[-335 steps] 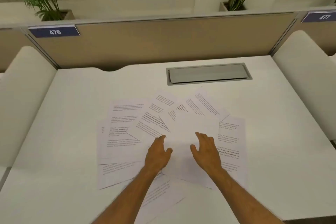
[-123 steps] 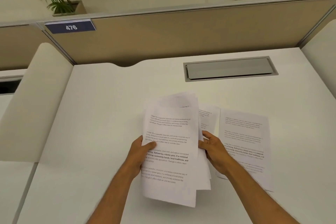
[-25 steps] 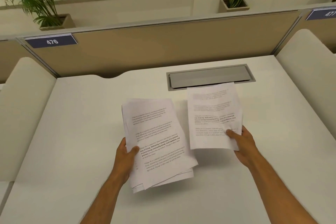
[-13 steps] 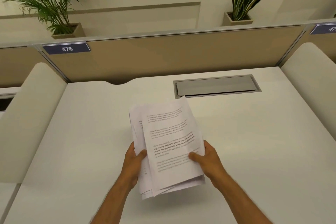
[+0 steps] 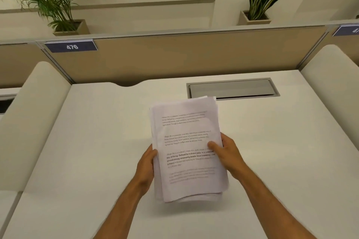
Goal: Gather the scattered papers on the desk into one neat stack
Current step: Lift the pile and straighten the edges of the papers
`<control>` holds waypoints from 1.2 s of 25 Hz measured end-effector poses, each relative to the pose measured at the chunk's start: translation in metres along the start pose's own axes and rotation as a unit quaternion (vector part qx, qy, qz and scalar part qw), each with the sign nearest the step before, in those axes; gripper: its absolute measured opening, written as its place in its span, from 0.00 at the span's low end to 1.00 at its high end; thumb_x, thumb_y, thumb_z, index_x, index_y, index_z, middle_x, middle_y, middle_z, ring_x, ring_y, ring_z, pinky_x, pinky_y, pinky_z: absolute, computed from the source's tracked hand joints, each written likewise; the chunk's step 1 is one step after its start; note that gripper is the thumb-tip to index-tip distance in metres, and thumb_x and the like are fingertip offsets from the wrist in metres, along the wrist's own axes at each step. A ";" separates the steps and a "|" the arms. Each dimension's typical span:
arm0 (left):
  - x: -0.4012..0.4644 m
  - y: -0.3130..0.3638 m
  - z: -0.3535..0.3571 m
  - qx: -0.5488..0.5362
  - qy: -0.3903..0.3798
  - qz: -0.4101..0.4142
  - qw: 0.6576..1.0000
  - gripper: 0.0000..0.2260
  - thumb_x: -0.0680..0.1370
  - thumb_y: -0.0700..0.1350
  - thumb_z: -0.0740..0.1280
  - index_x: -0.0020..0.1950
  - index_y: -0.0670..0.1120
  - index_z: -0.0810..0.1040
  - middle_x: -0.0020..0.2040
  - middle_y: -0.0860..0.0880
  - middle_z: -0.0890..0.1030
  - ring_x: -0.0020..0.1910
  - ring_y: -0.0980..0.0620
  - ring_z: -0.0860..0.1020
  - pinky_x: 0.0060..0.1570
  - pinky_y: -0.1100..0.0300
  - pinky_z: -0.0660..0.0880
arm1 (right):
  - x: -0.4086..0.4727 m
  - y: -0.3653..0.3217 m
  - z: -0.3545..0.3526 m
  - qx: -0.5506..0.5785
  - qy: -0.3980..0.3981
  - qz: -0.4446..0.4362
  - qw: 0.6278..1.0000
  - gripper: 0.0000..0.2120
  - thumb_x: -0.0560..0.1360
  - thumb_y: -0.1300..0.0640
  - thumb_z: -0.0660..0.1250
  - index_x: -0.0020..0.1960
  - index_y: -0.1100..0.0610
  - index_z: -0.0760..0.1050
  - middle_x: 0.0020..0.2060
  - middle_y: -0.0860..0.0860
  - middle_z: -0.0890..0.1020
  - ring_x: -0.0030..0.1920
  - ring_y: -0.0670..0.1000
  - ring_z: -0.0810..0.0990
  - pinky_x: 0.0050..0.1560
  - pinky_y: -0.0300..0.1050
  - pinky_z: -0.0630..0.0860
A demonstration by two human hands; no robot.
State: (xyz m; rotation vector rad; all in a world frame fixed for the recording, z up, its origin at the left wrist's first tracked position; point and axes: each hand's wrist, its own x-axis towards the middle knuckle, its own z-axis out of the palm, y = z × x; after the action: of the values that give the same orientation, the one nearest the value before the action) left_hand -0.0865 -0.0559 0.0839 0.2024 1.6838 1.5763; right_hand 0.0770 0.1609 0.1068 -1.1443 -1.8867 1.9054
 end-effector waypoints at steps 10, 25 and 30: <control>0.005 0.025 0.023 0.129 0.099 0.188 0.969 0.20 0.83 0.43 0.66 0.72 0.60 0.69 0.61 0.62 0.80 0.61 0.64 0.79 0.56 0.68 0.79 | -0.022 -0.001 0.024 -0.055 0.099 -0.176 0.978 0.21 0.80 0.51 0.67 0.58 0.23 0.67 0.48 0.28 0.81 0.52 0.38 0.82 0.42 0.27 0.78; 0.001 0.004 0.028 0.166 0.074 0.141 0.973 0.29 0.82 0.36 0.64 0.66 0.71 0.63 0.64 0.59 0.76 0.66 0.61 0.75 0.66 0.50 0.77 | -0.014 0.045 0.032 -0.118 0.070 -0.096 0.986 0.16 0.84 0.63 0.57 0.69 0.52 0.72 0.55 0.48 0.82 0.55 0.49 0.81 0.46 0.32 0.79; 0.001 0.068 0.005 0.393 0.219 0.392 0.802 0.38 0.75 0.46 0.70 0.81 0.48 0.57 0.81 0.44 0.61 0.83 0.44 0.52 0.81 0.45 0.47 | -0.004 0.009 0.009 -0.269 0.091 -0.218 0.934 0.12 0.81 0.64 0.58 0.50 0.48 0.74 0.38 0.40 0.80 0.36 0.43 0.78 0.36 0.33 0.72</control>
State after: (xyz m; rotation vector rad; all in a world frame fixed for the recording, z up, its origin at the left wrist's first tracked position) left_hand -0.1105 -0.0375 0.1451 1.1634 2.8078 1.3886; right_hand 0.0772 0.1501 0.0992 -0.8750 -2.3748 1.0434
